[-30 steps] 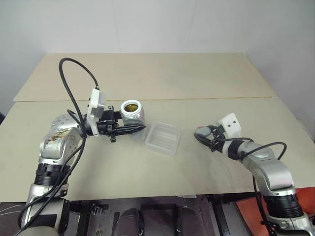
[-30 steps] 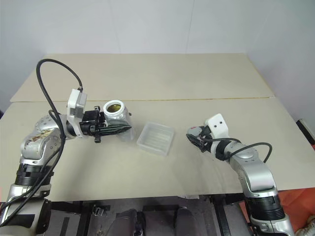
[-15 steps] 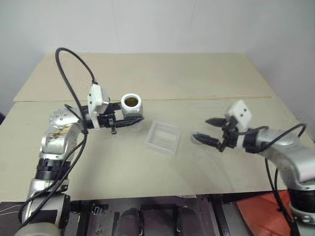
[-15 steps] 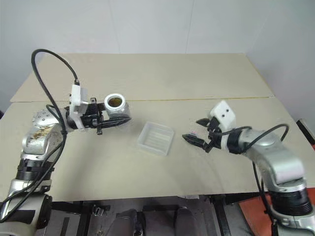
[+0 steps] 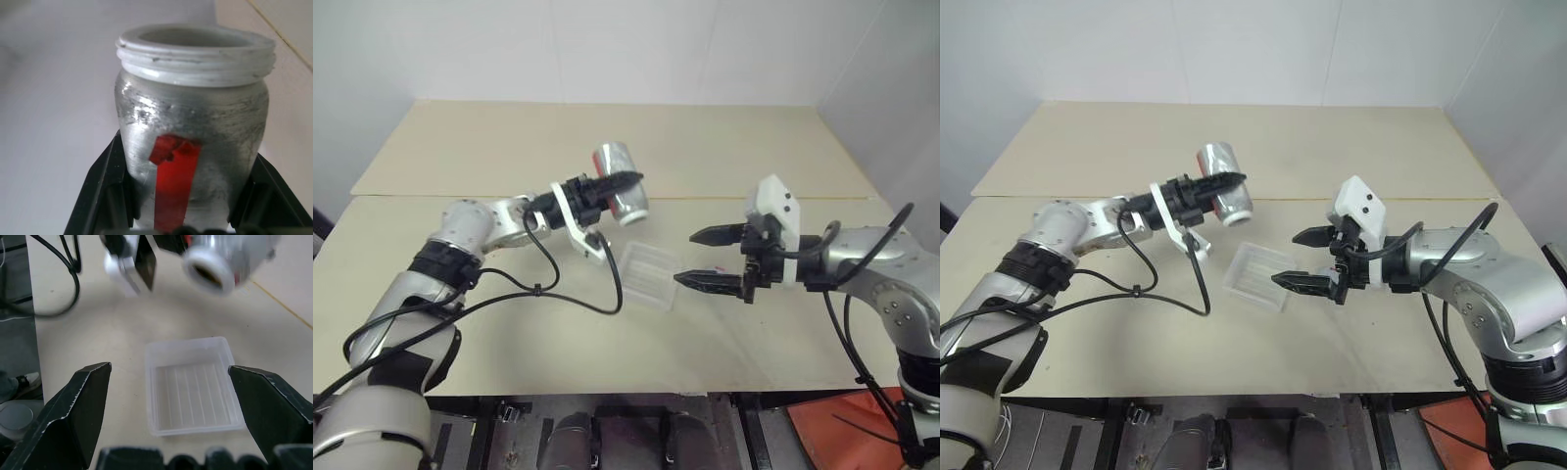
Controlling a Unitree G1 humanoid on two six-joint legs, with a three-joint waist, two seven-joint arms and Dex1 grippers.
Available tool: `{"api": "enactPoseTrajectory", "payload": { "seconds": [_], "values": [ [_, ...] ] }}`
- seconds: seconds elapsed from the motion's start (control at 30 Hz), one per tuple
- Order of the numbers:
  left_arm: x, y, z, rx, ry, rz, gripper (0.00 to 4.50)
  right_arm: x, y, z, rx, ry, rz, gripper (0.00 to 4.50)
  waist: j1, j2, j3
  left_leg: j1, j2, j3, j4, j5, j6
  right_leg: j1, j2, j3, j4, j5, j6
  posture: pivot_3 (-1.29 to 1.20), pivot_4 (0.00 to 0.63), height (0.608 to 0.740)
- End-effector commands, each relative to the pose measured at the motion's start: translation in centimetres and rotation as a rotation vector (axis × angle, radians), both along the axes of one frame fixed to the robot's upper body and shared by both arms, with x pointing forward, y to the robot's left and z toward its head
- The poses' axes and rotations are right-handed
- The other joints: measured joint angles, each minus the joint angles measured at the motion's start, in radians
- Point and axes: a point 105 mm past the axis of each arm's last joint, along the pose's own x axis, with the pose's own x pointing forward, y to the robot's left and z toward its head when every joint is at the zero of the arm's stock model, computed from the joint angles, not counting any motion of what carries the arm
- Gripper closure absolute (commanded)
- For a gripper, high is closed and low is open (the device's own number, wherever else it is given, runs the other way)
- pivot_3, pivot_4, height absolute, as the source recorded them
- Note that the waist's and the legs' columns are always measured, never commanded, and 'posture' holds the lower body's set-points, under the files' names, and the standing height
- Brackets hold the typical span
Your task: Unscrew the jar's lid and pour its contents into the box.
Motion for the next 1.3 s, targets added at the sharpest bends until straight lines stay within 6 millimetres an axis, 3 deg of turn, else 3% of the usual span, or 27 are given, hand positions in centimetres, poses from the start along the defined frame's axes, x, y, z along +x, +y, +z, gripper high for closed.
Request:
{"api": "enactPoseTrajectory", "payload": {
  "seconds": [0.03,0.2,0.33,0.57,0.8,0.9,1.0,1.1,1.3],
  "values": [
    [0.5,-0.6,0.2,0.046,-0.133,-0.022,2.57,0.1,0.4,1.2,0.022,-0.057,0.000,0.05,-0.001,0.000,0.000,0.000,0.000,0.000,0.000,0.000,0.000,0.000,0.000,0.000,0.000,0.000,0.000,0.00,0.150,0.740],
    [1.5,-1.6,0.0,0.091,-0.194,0.000,2.57,-0.1,0.4,1.6,0.050,-0.069,-0.006,0.05,-0.001,0.000,0.000,-0.004,0.000,0.002,0.003,0.001,-0.001,-0.002,0.000,-0.003,0.001,0.000,0.000,0.00,0.150,0.740],
    [1.1,-2.3,0.2,0.065,-0.190,-0.033,2.57,-0.5,0.3,1.4,0.062,-0.064,-0.008,0.05,-0.001,0.000,0.000,-0.006,0.001,0.001,0.006,0.001,-0.001,-0.002,-0.001,-0.005,0.001,0.000,0.001,0.00,0.150,0.740],
    [1.1,-1.1,0.5,-0.042,-0.034,0.002,2.57,-0.4,0.2,1.2,0.063,-0.062,-0.018,0.05,-0.003,0.000,0.000,-0.006,0.001,0.000,0.007,0.001,-0.001,-0.002,-0.001,-0.005,0.002,0.000,0.001,0.00,0.150,0.740],
    [2.6,3.4,2.3,-0.603,0.539,0.161,2.57,-0.1,0.0,1.3,0.068,-0.071,-0.021,0.05,-0.006,0.000,0.000,-0.006,0.002,-0.002,0.008,0.003,-0.004,-0.002,-0.002,-0.005,0.003,0.000,0.000,0.00,0.150,0.740],
    [3.2,5.7,1.8,-0.927,0.930,0.206,2.57,-0.2,-0.1,1.4,0.070,-0.075,-0.014,0.05,-0.010,0.000,0.000,-0.005,0.002,-0.002,0.008,0.004,-0.007,-0.002,-0.003,-0.005,0.003,0.000,0.000,0.00,0.150,0.740],
    [2.5,7.2,0.6,-1.132,1.258,0.169,2.57,-0.1,-0.1,1.8,0.091,-0.077,-0.012,0.05,-0.011,0.000,0.000,-0.006,0.002,-0.003,0.010,0.004,-0.007,-0.002,-0.003,-0.005,0.004,-0.001,0.001,0.00,0.150,0.740],
    [1.6,7.9,-0.1,-1.248,1.416,0.137,2.57,0.0,-0.1,2.1,0.107,-0.079,-0.018,0.05,-0.014,0.000,0.000,-0.005,0.002,-0.005,0.010,0.004,-0.007,-0.001,-0.002,-0.005,0.004,-0.001,0.001,0.00,0.150,0.740],
    [-0.1,7.8,-3.9,-1.362,1.606,0.138,2.57,0.2,0.1,1.7,0.116,-0.075,-0.035,0.05,-0.012,0.000,0.000,-0.003,0.000,-0.006,0.010,0.003,-0.004,0.003,-0.002,-0.004,0.003,-0.001,0.001,0.00,0.150,0.740]
  ]
}}
